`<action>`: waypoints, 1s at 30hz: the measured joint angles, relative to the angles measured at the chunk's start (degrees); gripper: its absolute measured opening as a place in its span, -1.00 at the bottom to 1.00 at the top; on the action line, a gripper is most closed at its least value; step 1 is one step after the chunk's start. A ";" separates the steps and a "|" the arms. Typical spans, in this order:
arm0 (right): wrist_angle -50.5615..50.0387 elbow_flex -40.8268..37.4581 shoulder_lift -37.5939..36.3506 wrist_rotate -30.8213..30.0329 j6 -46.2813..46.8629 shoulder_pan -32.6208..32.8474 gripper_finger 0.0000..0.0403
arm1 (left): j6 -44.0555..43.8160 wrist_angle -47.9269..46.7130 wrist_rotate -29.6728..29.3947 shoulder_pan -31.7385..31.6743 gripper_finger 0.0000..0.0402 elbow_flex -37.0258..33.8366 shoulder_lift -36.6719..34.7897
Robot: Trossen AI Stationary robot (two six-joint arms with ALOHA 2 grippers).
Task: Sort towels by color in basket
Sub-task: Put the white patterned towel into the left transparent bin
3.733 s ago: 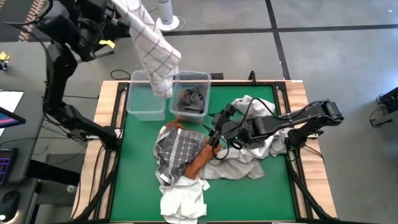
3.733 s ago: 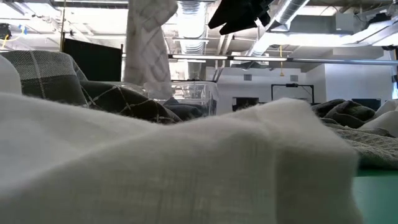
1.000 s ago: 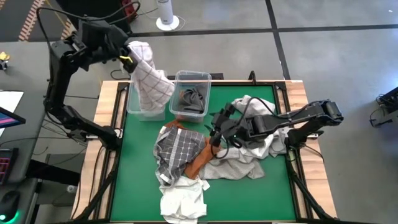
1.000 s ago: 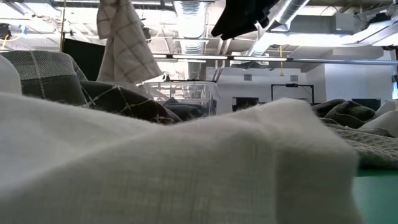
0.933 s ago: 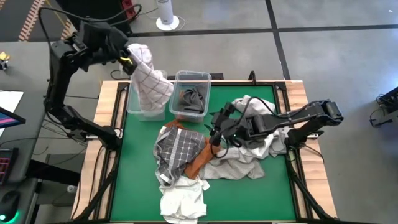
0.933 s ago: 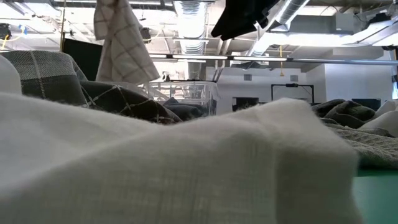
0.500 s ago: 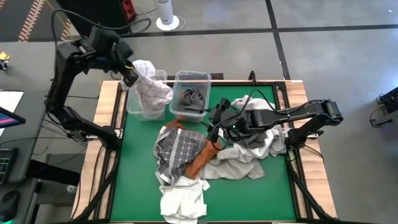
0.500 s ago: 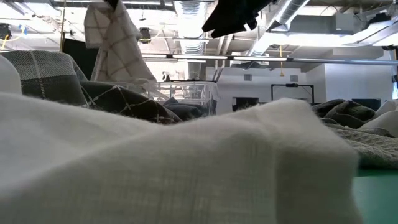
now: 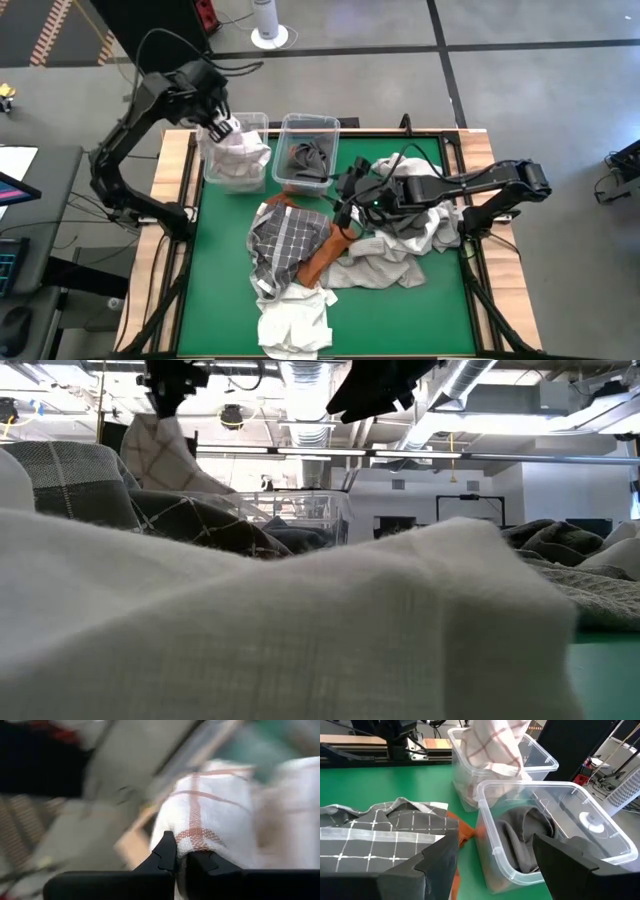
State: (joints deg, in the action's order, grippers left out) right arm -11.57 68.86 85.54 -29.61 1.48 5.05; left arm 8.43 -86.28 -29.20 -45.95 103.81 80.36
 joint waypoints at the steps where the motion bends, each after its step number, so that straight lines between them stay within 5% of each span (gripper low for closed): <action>1: 0.06 0.00 0.00 0.00 0.20 0.22 0.42 | 0.06 0.09 -2.53 -0.60 -0.96 -0.16 0.03; 5: 1.01 0.00 0.00 0.01 0.49 0.60 0.42 | 0.29 3.13 -7.85 -2.61 -0.96 0.26 -0.02; 15: 0.99 0.00 0.00 0.02 1.68 0.98 0.42 | 3.43 26.45 -9.03 -5.54 -0.96 1.40 -0.39; 18: 0.54 0.00 0.00 0.02 1.94 1.56 0.42 | 7.81 29.54 -16.51 -6.63 -0.96 1.42 -0.97; 24: 0.00 0.00 0.00 0.02 2.18 2.28 0.42 | 12.55 29.14 -19.26 -6.40 -0.96 1.49 -1.99; 30: 0.21 0.00 0.00 0.02 3.05 2.30 0.42 | 11.15 16.91 -12.72 -5.03 -0.96 1.51 -1.97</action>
State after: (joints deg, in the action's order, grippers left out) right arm -11.36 68.86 85.54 -29.58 4.54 7.35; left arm 19.58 -69.37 -41.92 -50.98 105.32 78.38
